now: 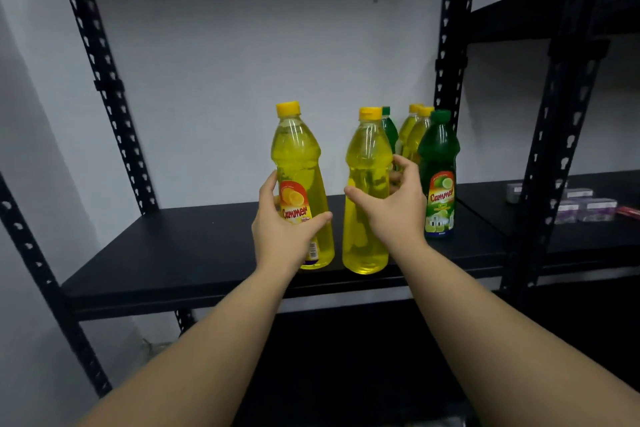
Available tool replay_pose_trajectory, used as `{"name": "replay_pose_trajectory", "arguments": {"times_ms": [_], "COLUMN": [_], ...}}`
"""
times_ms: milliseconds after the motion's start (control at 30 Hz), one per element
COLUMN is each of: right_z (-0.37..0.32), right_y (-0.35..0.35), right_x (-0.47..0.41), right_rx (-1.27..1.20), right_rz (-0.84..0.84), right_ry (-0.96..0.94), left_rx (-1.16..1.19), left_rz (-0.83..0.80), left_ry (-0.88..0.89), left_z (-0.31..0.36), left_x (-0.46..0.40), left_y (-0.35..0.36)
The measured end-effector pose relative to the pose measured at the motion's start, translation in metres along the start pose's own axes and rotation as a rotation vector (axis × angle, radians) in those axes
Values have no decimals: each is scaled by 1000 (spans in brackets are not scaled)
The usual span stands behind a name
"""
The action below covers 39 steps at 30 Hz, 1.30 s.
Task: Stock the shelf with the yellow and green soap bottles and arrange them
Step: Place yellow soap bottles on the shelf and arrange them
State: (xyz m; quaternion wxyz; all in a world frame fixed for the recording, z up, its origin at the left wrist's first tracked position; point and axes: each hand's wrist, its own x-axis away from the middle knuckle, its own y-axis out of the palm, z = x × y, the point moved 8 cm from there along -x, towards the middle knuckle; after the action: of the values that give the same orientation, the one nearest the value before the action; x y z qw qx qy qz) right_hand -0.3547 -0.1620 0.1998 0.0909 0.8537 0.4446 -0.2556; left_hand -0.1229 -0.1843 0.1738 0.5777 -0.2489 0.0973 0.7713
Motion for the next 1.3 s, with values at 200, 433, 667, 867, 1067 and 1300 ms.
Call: {"name": "replay_pose_trajectory", "arguments": {"times_ms": [200,433,667,867,1067,1300], "right_z": [32,46,84,99,111,112], "right_y": [22,47,46,49,70,67], "right_x": [-5,-3,18,20,16,16], "right_rx": [10,34,231,311,153,300], "right_rz": [-33,-94,-238,-283,-495,-355], "right_ry": [-20,-48,3,52,139,100], "left_rx": [-45,-85,-152,-94,-138,-165], "left_rz": [21,7,-332,-435,-406,-372], "left_ry": [-23,9,-114,-212,-164,-169], "left_z": [-39,-62,-96,-113,-114,-120], "left_x": [-17,-27,-31,-33,-30,-33], "left_y": [8,13,19,19,20,18]}}
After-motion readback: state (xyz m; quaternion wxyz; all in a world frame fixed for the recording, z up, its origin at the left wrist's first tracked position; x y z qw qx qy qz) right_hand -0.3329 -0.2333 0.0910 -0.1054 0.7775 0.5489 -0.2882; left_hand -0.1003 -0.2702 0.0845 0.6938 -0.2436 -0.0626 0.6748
